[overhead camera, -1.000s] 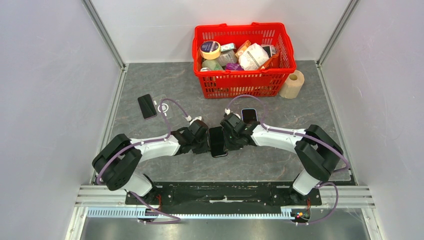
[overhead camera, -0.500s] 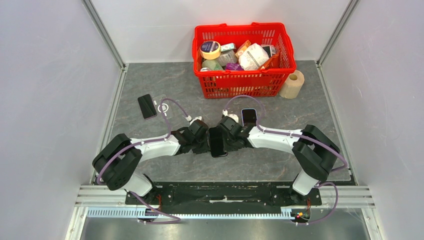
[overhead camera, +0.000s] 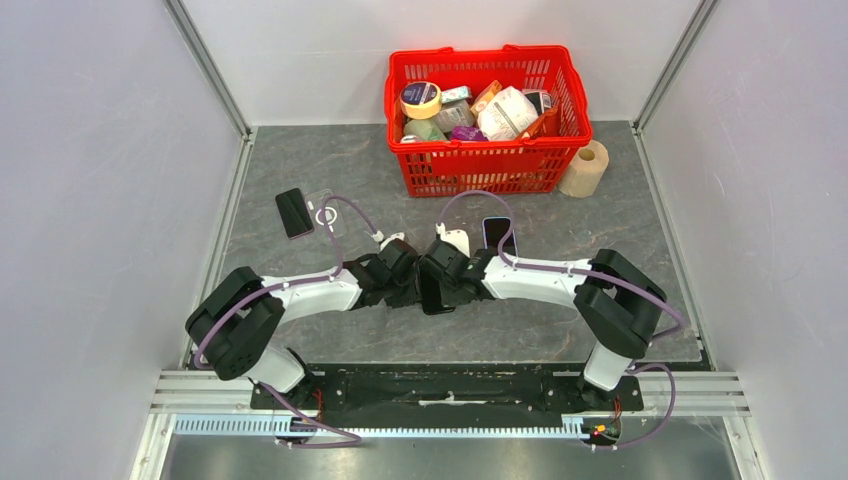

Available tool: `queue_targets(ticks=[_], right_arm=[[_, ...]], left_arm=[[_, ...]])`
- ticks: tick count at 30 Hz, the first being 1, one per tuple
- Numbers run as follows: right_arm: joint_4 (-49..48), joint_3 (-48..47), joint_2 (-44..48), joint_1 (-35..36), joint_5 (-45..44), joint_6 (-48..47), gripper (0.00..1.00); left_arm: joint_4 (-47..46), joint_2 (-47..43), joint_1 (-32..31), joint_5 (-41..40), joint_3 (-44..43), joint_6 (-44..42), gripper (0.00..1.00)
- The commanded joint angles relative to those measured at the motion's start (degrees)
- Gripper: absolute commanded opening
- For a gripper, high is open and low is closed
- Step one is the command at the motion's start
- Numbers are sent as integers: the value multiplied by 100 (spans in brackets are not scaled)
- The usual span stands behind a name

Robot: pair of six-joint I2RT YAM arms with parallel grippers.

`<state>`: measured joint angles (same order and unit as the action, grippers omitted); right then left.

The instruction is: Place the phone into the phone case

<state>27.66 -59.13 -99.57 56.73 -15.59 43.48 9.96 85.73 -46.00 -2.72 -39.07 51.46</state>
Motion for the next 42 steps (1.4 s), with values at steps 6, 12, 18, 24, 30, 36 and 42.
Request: queue_targets(ticks=[6, 12, 18, 24, 30, 36, 42], right_arm=[[-339, 394, -1051, 119, 594, 372, 0], [-231, 265, -567, 102, 514, 344, 0], [-147, -13, 386, 101, 389, 115, 13], [-60, 160, 1221, 101, -49, 54, 35], [25, 728, 2003, 19, -570, 251, 44], [160, 1173, 2871, -147, -1081, 419, 48], [175, 1469, 3437, -559, -1162, 406, 49]], left_arm=[[160, -244, -83, -182, -263, 57, 2], [473, -549, -67, -539, -333, 31, 4], [585, -398, 133, -977, -530, 155, 7], [407, 310, 617, -1105, -928, 174, 9], [532, 1355, 801, -908, -1792, -169, 11], [578, 1866, 680, -373, -2311, -382, 11], [652, 2330, 210, 518, -2843, -985, 12]])
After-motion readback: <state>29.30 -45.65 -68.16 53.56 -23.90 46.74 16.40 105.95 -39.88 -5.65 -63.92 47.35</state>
